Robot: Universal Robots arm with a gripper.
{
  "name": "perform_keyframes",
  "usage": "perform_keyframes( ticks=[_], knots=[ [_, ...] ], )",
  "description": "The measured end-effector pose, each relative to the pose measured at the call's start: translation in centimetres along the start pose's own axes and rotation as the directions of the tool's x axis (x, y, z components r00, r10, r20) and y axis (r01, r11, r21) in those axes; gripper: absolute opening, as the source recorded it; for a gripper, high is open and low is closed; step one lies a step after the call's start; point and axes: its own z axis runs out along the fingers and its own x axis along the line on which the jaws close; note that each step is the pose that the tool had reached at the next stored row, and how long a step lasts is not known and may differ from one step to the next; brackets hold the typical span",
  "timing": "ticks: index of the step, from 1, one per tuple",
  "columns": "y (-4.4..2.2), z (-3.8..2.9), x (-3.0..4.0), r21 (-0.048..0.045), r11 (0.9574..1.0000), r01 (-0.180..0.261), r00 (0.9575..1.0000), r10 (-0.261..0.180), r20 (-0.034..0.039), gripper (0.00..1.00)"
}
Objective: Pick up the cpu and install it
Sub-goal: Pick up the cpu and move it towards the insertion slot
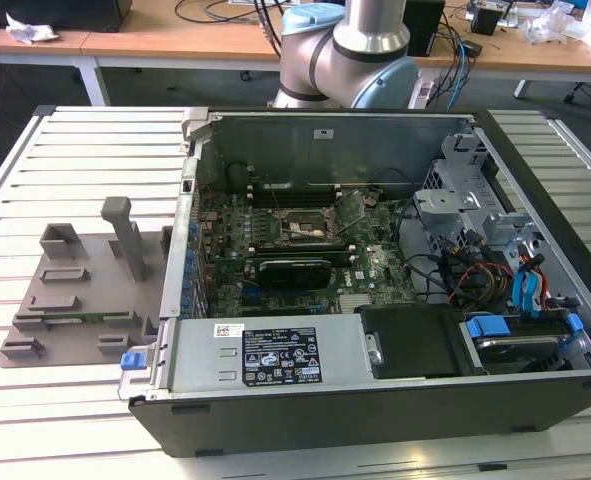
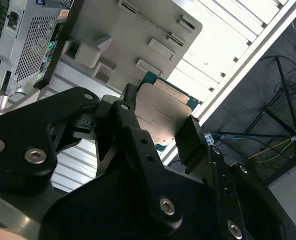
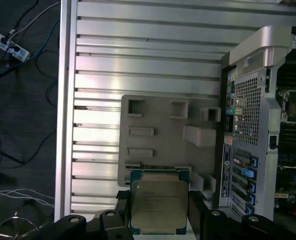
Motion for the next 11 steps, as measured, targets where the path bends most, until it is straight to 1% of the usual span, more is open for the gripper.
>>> perform_keyframes(
  ticks=[2,6,9,10,11],
  knots=[
    [0.01,0.4,-0.1,0.0,1.0,0.0,1.0,0.0,0.0,0.55],
    [0.05,2.17,-0.44,0.0,1.0,0.0,1.0,0.0,0.0,0.55],
    [0.06,2.79,-0.57,0.0,1.0,0.0,1.0,0.0,0.0,0.55],
    [0.07,3.15,-0.63,0.0,1.0,0.0,1.0,0.0,0.0001,0.55],
    [0.08,3.32,-0.66,0.0001,1.0,0.0,1.0,0.0,0.0,0.55]
  ],
)
